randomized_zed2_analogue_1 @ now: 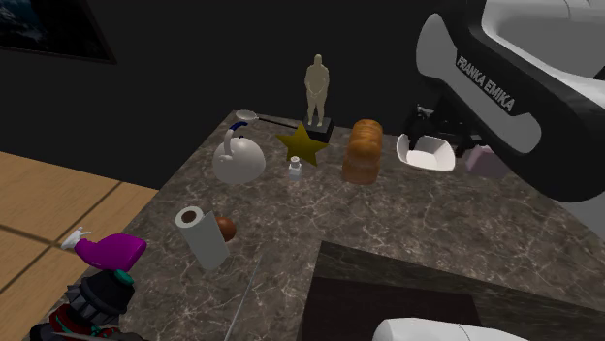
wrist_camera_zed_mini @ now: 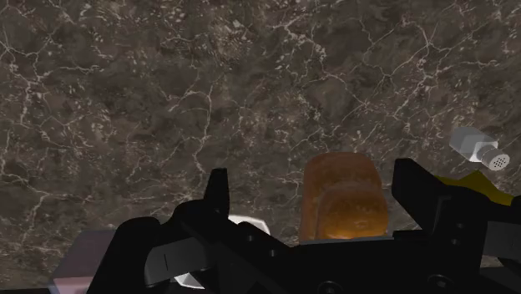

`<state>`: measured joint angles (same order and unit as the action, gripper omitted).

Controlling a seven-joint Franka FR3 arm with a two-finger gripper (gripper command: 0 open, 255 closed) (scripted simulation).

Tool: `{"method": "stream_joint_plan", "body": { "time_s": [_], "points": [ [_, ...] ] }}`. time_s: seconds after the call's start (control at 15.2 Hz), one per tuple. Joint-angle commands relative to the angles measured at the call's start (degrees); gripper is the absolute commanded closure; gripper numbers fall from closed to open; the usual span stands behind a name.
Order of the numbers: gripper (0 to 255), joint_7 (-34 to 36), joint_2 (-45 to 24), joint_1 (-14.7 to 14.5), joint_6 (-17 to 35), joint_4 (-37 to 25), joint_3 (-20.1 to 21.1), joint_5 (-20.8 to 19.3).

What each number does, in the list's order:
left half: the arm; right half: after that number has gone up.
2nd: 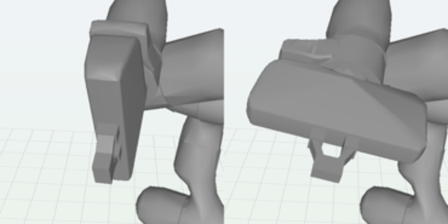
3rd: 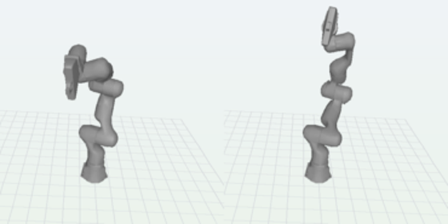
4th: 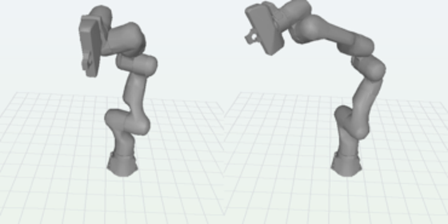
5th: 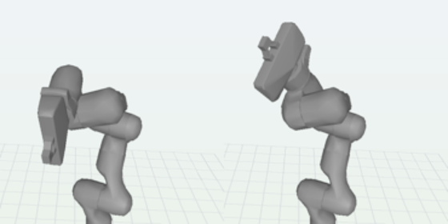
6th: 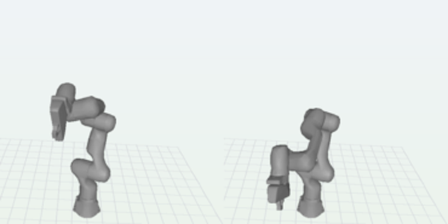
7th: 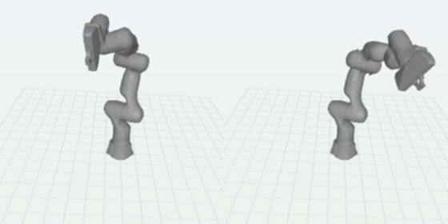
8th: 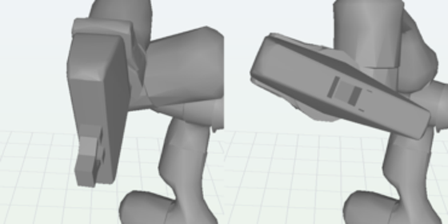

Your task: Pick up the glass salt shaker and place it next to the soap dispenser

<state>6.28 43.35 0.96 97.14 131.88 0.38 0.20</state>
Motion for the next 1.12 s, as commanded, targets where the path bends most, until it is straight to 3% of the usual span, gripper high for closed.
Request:
{"method": "stream_joint_plan", "body": {
  "time_s": [0.0,0.53,1.06],
  "points": [
    [0,0.0,0.0,0.0,0.0,0.0,0.0,0.0],
    [0,10.7,-3.3,-1.9,13.3,7.3,9.1,3.5],
    [0,22.3,-12.9,-2.2,27.0,9.0,19.2,4.1]
  ]
}}
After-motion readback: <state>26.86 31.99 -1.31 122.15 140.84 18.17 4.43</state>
